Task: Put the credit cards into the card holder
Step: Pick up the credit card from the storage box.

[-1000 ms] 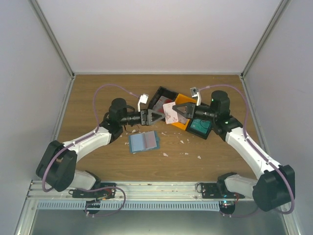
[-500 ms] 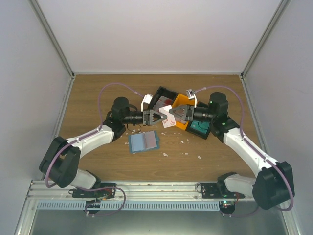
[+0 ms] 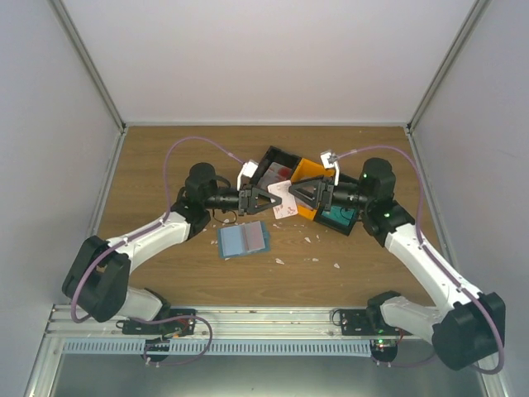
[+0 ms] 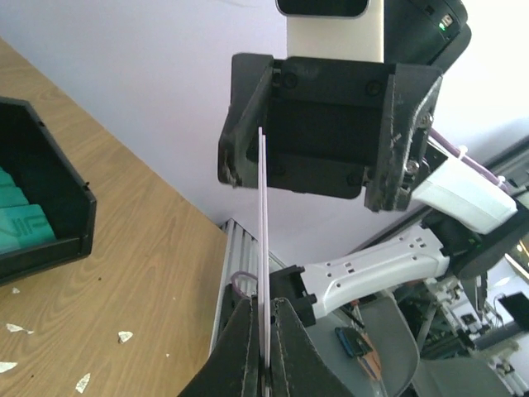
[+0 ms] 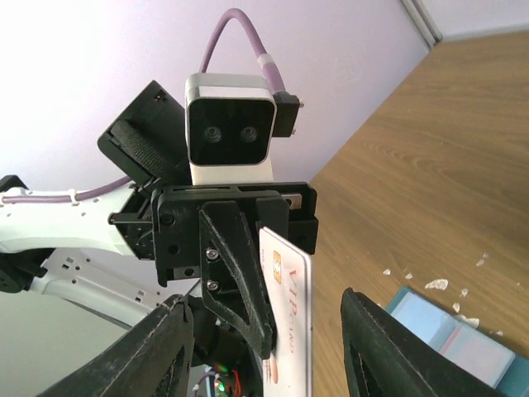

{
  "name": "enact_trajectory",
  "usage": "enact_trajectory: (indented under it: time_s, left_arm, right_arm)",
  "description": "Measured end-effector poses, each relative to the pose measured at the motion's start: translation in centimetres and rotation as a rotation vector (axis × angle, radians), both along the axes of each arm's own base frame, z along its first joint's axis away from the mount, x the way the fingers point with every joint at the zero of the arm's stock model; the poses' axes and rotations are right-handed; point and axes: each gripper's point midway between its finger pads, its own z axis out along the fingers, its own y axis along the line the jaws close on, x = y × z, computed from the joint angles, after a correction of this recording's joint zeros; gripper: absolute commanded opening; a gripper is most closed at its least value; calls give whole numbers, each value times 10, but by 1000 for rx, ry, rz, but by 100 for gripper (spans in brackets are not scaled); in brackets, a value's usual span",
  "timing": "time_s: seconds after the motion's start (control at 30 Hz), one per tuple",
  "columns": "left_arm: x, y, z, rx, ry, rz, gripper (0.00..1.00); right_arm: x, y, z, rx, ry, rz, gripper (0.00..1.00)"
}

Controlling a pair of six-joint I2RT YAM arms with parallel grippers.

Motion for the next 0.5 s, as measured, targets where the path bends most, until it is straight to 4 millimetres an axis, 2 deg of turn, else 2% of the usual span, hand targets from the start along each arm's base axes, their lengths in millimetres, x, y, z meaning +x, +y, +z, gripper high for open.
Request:
enact_trajectory:
  time_s: [0.13, 0.23, 0.5]
  left_arm:
    - [-11, 2, 10, -16, -56, -43, 0]
    - [-17, 4, 14, -26, -83, -63, 0]
    - [-28, 8, 25, -42, -146, -95, 0]
  right_arm:
    - [-5, -3, 11, 3, -71, -7, 36]
    - [-6, -4, 11, -3, -98, -3, 27]
    - [-14, -2, 9, -11, -139, 43, 23]
